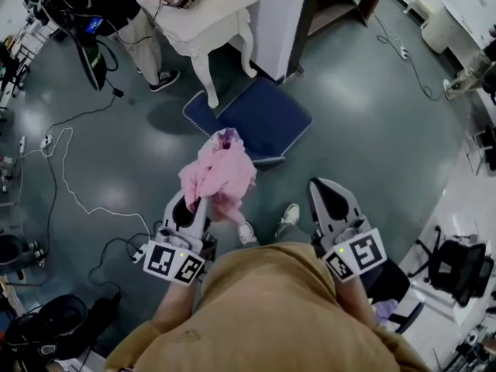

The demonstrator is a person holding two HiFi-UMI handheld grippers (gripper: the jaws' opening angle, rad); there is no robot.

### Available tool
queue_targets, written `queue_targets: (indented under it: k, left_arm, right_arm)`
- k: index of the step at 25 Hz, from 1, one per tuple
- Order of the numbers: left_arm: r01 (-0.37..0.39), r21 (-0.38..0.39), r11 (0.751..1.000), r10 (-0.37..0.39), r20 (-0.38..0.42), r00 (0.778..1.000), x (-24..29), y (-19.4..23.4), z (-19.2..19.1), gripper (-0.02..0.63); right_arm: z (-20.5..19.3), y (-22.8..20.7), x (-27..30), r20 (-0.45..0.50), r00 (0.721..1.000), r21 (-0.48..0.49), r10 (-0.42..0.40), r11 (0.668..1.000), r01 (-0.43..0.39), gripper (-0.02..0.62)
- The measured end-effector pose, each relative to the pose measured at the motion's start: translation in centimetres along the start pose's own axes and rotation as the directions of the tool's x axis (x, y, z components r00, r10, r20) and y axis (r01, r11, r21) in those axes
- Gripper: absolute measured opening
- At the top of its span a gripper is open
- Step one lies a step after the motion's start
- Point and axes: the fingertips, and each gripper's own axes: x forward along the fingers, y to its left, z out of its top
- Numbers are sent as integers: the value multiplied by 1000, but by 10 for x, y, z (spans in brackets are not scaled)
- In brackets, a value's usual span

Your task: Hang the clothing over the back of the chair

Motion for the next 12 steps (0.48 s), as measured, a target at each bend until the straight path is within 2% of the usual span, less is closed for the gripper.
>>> queue_targets:
  k: [6,12]
  left_arm:
    - [-78,-23,997,78,24,997,45,-6,7,84]
    - [-141,-37,989,143,54,988,64,-18,10,84]
  right_arm:
    - [29,-60,19,15,999,-13,52,999,-51,0]
    - [37,-84,37,-3,992,-12,123,992,-123,0]
